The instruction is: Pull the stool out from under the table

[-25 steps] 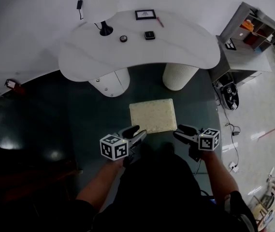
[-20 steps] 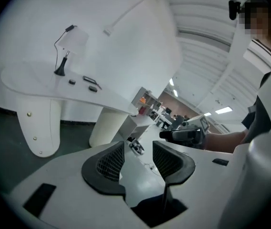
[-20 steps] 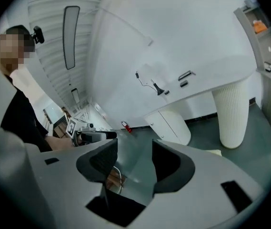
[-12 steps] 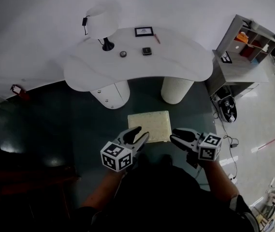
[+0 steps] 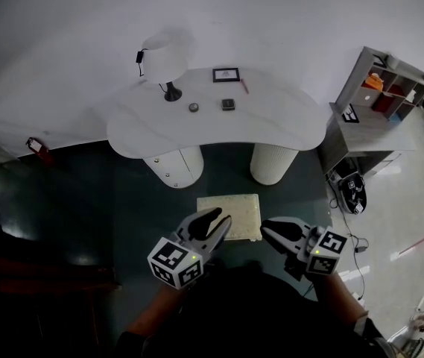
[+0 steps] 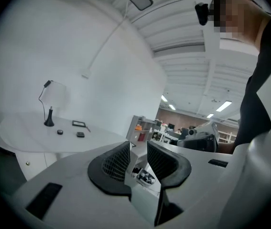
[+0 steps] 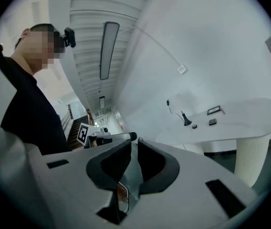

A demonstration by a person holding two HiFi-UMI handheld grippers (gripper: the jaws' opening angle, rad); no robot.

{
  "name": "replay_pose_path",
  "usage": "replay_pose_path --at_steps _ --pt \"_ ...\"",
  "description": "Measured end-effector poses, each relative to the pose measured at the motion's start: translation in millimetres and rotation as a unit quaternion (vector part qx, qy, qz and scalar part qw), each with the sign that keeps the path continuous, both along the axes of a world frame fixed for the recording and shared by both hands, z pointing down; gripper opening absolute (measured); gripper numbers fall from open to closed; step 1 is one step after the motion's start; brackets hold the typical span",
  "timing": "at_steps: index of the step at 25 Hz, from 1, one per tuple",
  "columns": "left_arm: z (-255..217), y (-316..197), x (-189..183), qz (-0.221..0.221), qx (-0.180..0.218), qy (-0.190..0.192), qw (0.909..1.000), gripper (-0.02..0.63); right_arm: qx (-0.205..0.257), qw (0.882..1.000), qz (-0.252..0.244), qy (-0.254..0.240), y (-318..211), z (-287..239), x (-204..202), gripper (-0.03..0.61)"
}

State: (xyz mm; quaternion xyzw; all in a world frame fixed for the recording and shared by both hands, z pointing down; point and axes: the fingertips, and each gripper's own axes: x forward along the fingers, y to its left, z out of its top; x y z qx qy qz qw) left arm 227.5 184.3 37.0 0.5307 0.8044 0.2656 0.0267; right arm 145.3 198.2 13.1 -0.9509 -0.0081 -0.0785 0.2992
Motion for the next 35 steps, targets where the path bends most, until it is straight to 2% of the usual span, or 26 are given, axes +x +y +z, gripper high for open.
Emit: replay_pose_path --at_steps 4,6,9,14,21,35 --pt "-19 1 -5 -0.008 -0.027 0.025 0.9993 0.107 -0.055 0.998 -0.02 -0.002 -4 -13 -5 0.04" --pt "-25 -1 -6 -0.01 -0.035 0.049 0.9981 0.1 -0.061 0.998 -0.012 0.011 -3 -25 -6 0.037" --pt "-32 2 -4 -0.013 -0.046 0.079 0.9957 0.086 -0.094 0.995 -0.009 0.005 4 -32 -9 0.031" --pt "-48 4 -5 -0.021 -0.066 0.107 0.9919 0.051 -0.112 0.994 0.003 0.009 13 -40 -13 0.025" --pt "-48 5 -6 -0.026 -0.068 0.118 0.9903 0.037 -0.13 0.991 0.005 0.008 16 -40 -18 0.017" --pt "-48 7 -7 -0.039 -0.062 0.116 0.9905 0.034 -0.122 0.992 -0.003 0.008 15 -32 -20 0.017"
